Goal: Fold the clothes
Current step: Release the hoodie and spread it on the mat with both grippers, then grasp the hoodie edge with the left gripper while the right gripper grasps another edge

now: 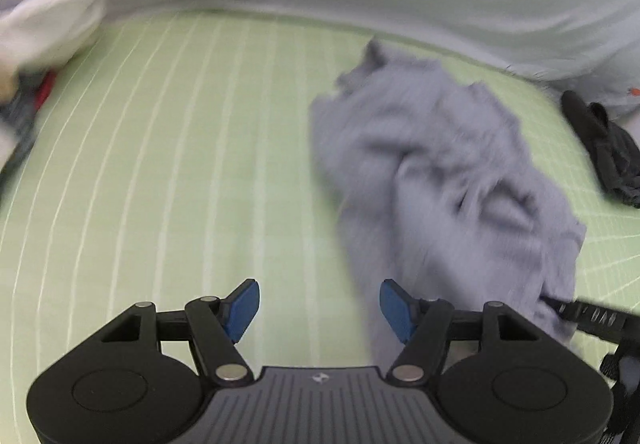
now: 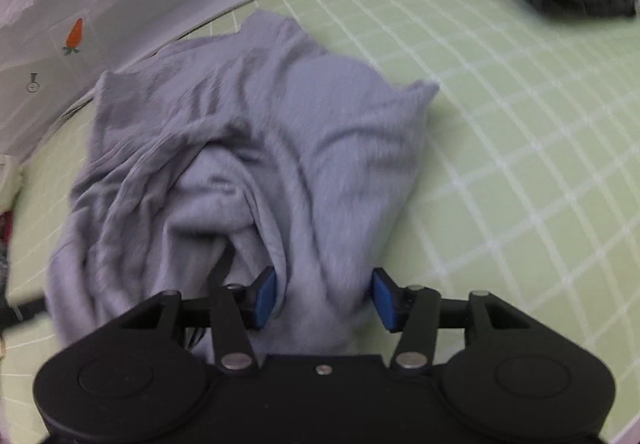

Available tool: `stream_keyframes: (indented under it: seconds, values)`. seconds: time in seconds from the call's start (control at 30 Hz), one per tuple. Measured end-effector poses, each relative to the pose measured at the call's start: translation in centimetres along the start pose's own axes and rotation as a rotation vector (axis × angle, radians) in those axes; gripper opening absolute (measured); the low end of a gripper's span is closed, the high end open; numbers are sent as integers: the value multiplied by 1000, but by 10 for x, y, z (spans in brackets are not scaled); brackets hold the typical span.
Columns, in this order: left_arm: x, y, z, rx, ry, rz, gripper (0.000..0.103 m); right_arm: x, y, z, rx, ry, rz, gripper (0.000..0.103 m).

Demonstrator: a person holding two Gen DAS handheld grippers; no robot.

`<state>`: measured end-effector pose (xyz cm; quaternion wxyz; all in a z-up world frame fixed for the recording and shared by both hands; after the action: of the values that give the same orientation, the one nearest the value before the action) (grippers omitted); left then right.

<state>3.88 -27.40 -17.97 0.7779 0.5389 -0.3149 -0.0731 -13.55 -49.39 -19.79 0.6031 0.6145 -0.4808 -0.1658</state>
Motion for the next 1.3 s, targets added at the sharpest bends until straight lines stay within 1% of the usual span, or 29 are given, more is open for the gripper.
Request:
stream_keyframes:
  seconds: [0.07, 0.17, 0.2, 0.33, 0.43, 0.5, 0.53, 0.63, 0.7, 0.8, 0.87, 0.93, 0.97, 1.03, 1.1, 1.17, 1.23, 1.3]
  values:
    - [-16, 6, -13, 14, 11, -12, 67, -3, -4, -6, 32, -15, -29, 50]
    - [-27, 20, -31, 40, 24, 8, 67, -14, -7, -31, 40, 45, -48, 50]
    - [-30, 24, -36, 48, 28, 16, 67, -19, -7, -43, 55, 55, -58, 50]
    - [-40, 43, -65, 93, 63, 51, 67, -39, -13, -94, 147, 104, -97, 49]
    - [-48, 52, -88, 123, 117, 68, 67, -55, -19, -133, 226, 149, -117, 49]
    - [-53, 61, -102, 140, 146, 82, 68, -61, -18, -151, 253, 180, -119, 49]
    - [-54, 65, -105, 137, 156, 87, 68, -62, -16, -156, 257, 194, -115, 49]
    - [-59, 74, -111, 115, 180, 95, 71, -56, -9, -147, 231, 188, -92, 48]
    - [-63, 72, -110, 106, 187, 87, 71, -50, -3, -136, 223, 173, -77, 48]
    - [-68, 69, -100, 83, 177, 66, 72, -45, 14, -126, 202, 219, -46, 48]
    - [-72, 67, -94, 48, 167, 57, 72, -44, 26, -125, 179, 275, -5, 49]
    - [-73, 63, -89, 0, 162, 43, 72, -39, 39, -126, 133, 345, 74, 64]
    - [-73, 60, -86, -18, 162, 34, 72, -35, 45, -126, 109, 377, 117, 66]
    - [-75, 54, -83, -48, 169, 16, 72, -26, 48, -126, 94, 421, 174, 69]
    - [-76, 51, -80, -75, 181, 0, 72, -18, 35, -125, 91, 424, 163, 68]
    - [-76, 51, -79, -101, 190, -7, 72, -13, 20, -121, 66, 432, 151, 65]
    - [-77, 53, -79, -125, 198, -10, 72, -11, 4, -122, 15, 488, 157, 60]
    - [-77, 58, -82, -166, 222, -3, 73, -9, -8, -119, 5, 523, 148, 53]
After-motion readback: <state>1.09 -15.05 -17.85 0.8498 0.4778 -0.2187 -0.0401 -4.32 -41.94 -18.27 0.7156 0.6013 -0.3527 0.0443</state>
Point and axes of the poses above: each gripper's, at about its wrist camera, not at the fingertips, and y roughly against the way its jaws point, z to its right, x to its top, the point moved 6 cm from there along -y, roughly the way its jaws point, and after that the axes turned 3 degrees about -x, right-handed, at the moved point
